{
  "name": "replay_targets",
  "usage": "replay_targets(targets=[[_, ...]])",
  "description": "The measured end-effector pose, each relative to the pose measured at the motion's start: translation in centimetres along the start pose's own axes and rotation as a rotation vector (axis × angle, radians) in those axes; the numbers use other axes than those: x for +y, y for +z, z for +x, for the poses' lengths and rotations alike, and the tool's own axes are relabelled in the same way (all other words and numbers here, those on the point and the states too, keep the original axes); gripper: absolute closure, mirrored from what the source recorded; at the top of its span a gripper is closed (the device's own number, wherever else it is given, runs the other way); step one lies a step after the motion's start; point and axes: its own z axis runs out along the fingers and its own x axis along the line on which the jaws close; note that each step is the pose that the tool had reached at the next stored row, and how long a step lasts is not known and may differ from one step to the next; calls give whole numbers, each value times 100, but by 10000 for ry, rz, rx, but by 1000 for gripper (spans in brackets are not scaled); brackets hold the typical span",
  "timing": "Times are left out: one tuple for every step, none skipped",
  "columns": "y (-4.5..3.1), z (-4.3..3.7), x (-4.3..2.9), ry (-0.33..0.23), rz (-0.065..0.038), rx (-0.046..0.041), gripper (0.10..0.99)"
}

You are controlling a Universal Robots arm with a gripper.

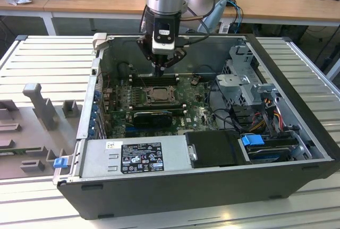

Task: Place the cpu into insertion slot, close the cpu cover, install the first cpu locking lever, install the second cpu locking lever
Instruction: 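Install the first cpu locking lever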

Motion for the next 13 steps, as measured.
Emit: replay_targets(targets=[[0,0,0,-84,2,-2,980],[0,0,0,-215,5,-4,980],[0,0,0,-287,6,-6,980],[0,0,0,-362,7,-7,980],[0,0,0,-456,10,-9,980],[0,0,0,-514,11,-10,980],[0,0,0,-561,13,-11,980],[0,0,0,-633,14,-12,980],[0,0,0,-678,14,-13,980],[0,0,0,-726,15,-14,980],[0,0,0,-760,17,-15,980],[0,0,0,-777,16,-16,980],[0,2,-1,-779,16,-15,980]])
